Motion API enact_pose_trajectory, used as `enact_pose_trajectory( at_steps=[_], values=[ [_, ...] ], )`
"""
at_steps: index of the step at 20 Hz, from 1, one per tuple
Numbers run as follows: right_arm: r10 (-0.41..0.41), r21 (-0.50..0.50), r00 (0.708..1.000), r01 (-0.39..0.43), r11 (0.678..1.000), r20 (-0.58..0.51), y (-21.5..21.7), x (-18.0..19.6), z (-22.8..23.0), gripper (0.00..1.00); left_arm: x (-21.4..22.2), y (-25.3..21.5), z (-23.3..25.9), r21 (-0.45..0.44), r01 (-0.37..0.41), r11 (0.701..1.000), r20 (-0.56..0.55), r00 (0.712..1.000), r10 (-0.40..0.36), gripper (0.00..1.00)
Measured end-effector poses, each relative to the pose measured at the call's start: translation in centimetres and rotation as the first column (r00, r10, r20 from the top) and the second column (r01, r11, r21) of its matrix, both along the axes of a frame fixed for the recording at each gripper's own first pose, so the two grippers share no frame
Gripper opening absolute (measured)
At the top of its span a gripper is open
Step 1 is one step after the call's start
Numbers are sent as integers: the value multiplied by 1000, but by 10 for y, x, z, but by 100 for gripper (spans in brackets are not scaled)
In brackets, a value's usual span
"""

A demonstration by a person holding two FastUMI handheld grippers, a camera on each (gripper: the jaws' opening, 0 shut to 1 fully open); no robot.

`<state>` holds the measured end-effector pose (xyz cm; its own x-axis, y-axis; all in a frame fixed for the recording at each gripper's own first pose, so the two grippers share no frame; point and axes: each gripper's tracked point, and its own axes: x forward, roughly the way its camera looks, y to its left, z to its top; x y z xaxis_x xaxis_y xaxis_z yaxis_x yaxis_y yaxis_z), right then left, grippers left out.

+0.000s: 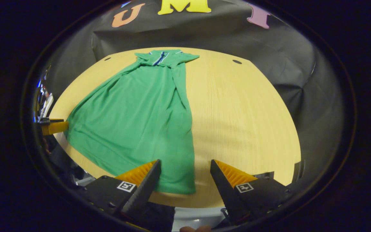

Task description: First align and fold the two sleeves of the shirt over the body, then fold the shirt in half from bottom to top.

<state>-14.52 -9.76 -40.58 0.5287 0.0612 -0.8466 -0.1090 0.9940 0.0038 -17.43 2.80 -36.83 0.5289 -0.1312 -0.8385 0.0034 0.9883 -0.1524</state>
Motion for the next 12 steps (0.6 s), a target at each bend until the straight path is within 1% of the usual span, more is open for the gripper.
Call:
enact_pose_trajectory(
  at_steps=[1,3,4,5,6,7,8,9,10,11,12],
  values=[
    [2,4,1000,-2,1000,-4,0,1,0,94,-3,-1,-3,20,15,1000,-10,1000,-15,100],
    [-5,26,1000,6,1000,-19,3,-1,-3,95,-5,-5,-4,53,35,998,-32,999,-33,100],
    [-7,46,999,9,999,-33,7,-1,-3,92,-7,-7,-6,62,40,997,-45,998,-37,100],
    [-14,64,999,17,998,-49,12,-2,-5,84,-9,-6,-7,63,39,997,-51,998,-35,90],
    [-22,64,999,25,998,-49,13,-1,-4,74,-7,-6,-9,65,29,997,-54,998,-25,82],
    [-13,58,998,16,998,-63,14,-3,-5,63,-8,-6,-4,55,18,998,-55,998,-15,63],
    [-2,73,998,7,997,-62,20,-3,-3,63,-6,-8,-5,37,12,999,-57,998,-9,54],
    [3,78,998,2,997,-67,23,-5,-2,42,-8,-11,-5,16,5,1000,-62,998,-4,34],
    [18,90,997,-11,996,-72,29,-4,-2,21,-7,-13,-5,8,6,1000,-65,998,-5,24],
    [21,83,997,-15,996,-70,27,-4,-2,12,-7,-14,-4,0,8,1000,-66,998,-8,18],
    [29,76,996,-23,997,-83,29,-4,-1,3,-8,-16,-4,-19,8,1000,-68,998,-9,16]
  ],
)
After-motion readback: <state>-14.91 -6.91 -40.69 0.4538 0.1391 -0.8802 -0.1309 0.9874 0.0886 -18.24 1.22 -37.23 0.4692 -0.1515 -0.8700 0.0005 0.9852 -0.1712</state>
